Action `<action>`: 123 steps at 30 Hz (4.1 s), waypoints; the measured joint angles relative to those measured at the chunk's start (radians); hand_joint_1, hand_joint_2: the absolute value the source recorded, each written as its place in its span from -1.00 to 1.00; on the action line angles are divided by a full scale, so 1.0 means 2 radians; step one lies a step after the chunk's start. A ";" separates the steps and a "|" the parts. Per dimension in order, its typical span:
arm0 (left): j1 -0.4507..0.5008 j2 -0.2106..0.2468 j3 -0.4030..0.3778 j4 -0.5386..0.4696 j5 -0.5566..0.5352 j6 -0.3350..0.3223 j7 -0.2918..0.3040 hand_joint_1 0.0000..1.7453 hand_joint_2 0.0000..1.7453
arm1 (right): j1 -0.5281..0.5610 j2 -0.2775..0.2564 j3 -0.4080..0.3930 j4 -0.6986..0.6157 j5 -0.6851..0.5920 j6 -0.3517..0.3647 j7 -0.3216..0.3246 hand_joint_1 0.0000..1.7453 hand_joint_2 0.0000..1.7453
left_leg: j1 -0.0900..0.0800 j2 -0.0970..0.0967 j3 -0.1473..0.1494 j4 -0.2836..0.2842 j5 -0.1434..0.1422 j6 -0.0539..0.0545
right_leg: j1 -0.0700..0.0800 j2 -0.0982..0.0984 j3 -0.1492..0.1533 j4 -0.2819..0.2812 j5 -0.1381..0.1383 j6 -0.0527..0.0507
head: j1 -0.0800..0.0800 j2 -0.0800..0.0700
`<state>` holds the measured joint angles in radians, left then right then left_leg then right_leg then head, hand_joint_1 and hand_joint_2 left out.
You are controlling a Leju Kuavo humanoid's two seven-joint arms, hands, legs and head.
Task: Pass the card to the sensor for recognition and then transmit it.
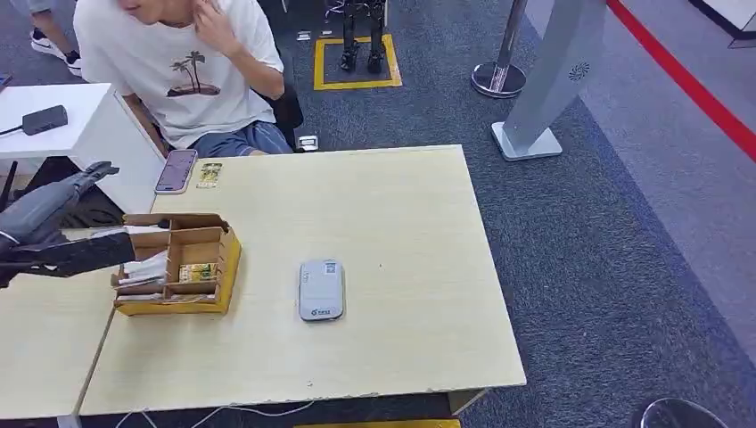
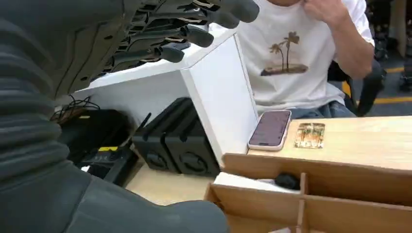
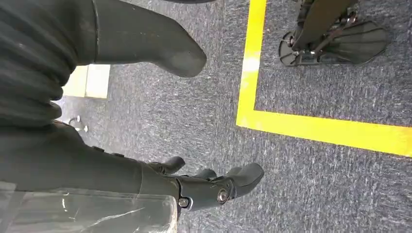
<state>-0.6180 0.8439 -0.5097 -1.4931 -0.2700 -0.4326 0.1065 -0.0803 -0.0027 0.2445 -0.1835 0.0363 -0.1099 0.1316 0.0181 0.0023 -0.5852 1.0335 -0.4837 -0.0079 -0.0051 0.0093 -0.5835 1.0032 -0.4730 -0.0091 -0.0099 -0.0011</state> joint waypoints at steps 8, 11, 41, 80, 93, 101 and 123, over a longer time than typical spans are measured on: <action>0.036 0.053 -0.004 -0.016 0.002 0.043 0.002 -1.00 1.00 | -0.001 0.000 -0.004 0.000 0.001 0.000 0.002 -1.00 1.00 | 0.000 0.000 0.000 0.000 0.000 0.000 | 0.000 0.000 0.000 0.000 0.000 0.000 | 0.000 0.000; 0.067 0.065 -0.003 -0.021 -0.014 0.070 0.002 -1.00 1.00 | -0.001 0.000 -0.004 0.000 0.001 0.000 0.003 -1.00 1.00 | 0.000 0.000 0.000 0.000 0.000 0.000 | 0.000 0.000 0.000 0.000 0.000 0.000 | 0.000 0.000; 0.237 -0.008 0.076 -0.035 -0.178 0.139 -0.009 -1.00 1.00 | 0.000 0.000 -0.017 0.000 0.017 -0.002 0.002 -1.00 1.00 | 0.000 0.000 0.000 0.000 0.000 0.000 | 0.000 0.000 0.000 0.000 0.000 0.000 | 0.000 0.000; 0.264 -0.101 0.113 0.006 -0.285 0.201 0.004 -0.88 1.00 | 0.004 0.000 -0.029 0.000 0.028 -0.007 0.001 -1.00 1.00 | 0.000 -0.001 0.000 0.000 0.000 0.000 | 0.000 -0.001 0.000 0.000 0.000 0.000 | 0.000 0.000; 0.264 -0.119 0.122 0.023 -0.294 0.208 0.004 -1.00 1.00 | 0.005 0.000 -0.029 0.000 0.029 -0.008 0.001 -1.00 1.00 | 0.000 -0.001 0.000 0.000 0.000 0.000 | 0.000 -0.001 0.000 0.000 0.000 0.000 | 0.000 0.000; 0.264 -0.125 0.125 0.026 -0.296 0.209 0.003 -1.00 1.00 | 0.006 0.000 -0.029 0.000 0.029 -0.008 0.001 -1.00 1.00 | 0.000 -0.001 0.000 0.000 0.000 0.000 | 0.000 -0.001 0.000 0.000 0.000 0.000 | 0.000 0.000; 0.246 -0.125 0.146 0.028 -0.287 0.212 0.000 0.96 1.00 | 0.006 0.000 -0.032 0.000 0.037 -0.008 0.001 -1.00 1.00 | 0.000 -0.001 0.000 0.000 0.000 0.000 | 0.000 -0.001 0.000 0.000 0.000 0.000 | 0.000 0.000</action>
<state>-0.1266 0.5940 -0.2171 -1.4370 -0.8442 -0.0084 0.1068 -0.0686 -0.0034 0.1808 -0.1839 0.1095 -0.1255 0.1339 0.0179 0.0011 -0.5854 1.0335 -0.4841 -0.0082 -0.0054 0.0079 -0.5830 1.0031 -0.4732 -0.0090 -0.0095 -0.0011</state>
